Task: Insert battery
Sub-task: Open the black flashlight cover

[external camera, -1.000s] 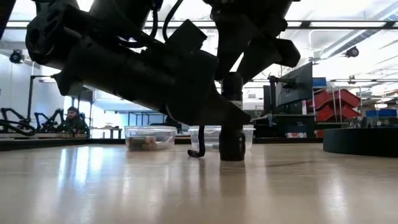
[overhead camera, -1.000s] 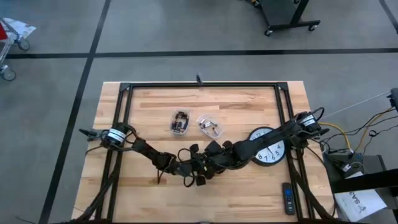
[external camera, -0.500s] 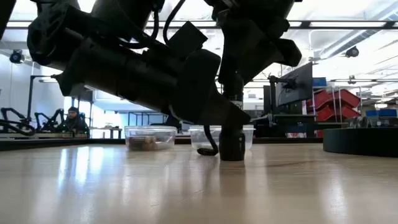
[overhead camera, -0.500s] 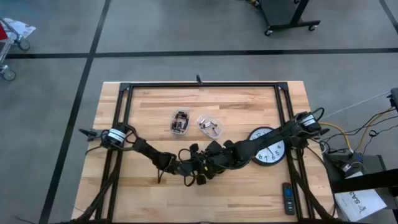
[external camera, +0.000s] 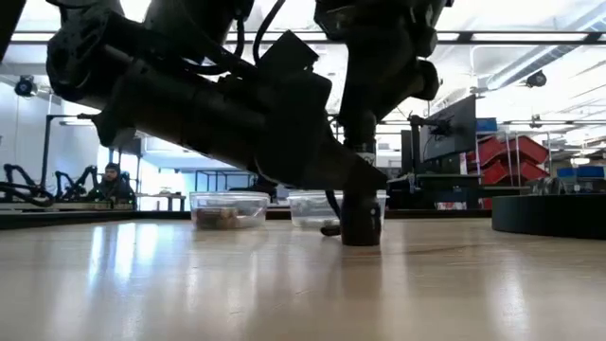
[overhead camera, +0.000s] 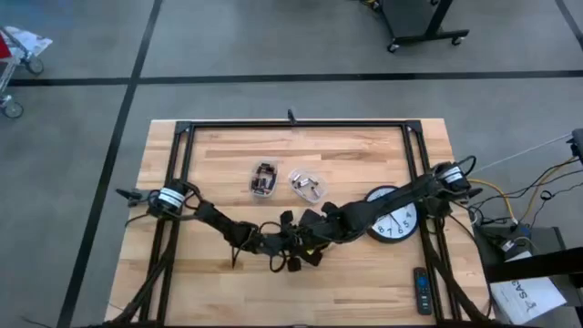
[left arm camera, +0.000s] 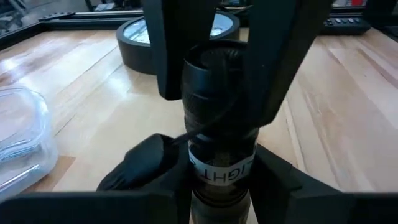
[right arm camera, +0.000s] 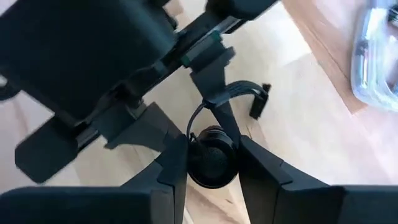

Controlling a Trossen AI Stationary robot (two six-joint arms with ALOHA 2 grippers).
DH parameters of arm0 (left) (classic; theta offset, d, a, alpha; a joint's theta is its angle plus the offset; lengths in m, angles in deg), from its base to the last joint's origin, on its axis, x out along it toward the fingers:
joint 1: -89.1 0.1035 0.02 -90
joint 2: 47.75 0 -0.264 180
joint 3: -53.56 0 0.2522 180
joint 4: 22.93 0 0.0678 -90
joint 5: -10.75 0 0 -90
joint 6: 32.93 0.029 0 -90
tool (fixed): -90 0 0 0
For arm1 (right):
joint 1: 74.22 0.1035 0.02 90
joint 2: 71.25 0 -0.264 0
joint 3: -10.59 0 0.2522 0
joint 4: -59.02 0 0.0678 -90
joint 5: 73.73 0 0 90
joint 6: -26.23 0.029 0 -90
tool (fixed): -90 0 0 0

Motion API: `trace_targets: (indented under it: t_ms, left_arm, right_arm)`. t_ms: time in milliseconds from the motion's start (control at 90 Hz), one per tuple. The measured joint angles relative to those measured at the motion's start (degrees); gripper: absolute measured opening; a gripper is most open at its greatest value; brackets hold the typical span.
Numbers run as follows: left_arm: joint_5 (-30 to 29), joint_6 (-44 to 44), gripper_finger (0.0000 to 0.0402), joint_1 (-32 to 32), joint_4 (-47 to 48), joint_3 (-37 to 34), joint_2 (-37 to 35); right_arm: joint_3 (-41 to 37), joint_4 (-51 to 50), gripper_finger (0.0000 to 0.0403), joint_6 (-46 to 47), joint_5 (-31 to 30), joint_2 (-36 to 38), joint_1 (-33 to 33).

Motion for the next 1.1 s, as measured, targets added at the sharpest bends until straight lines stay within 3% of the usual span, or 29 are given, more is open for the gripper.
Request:
trace_targets:
  t_ms: [511, 833, 1100]
  left_arm:
    - [0.32, 0.19, 0.0111, -0.03, 0.0, 0.0, 0.0]
    - [0.34, 0.35, 0.0098, -0.13, 0.21, 0.02, -0.02]
    - [0.63, 0.33, 0.0114, -0.13, 0.35, 0.04, 0.0]
  right_arm:
    - [-0.02, 0.49, 0.0088, -17.23, 2.93, -0.03, -1.56]
    - [-0.09, 1.74, 0.0085, -39.74, 4.96, -0.09, -1.61]
    - [-0.07, 0.93, 0.0087, -54.08, 8.75, -0.09, -1.69]
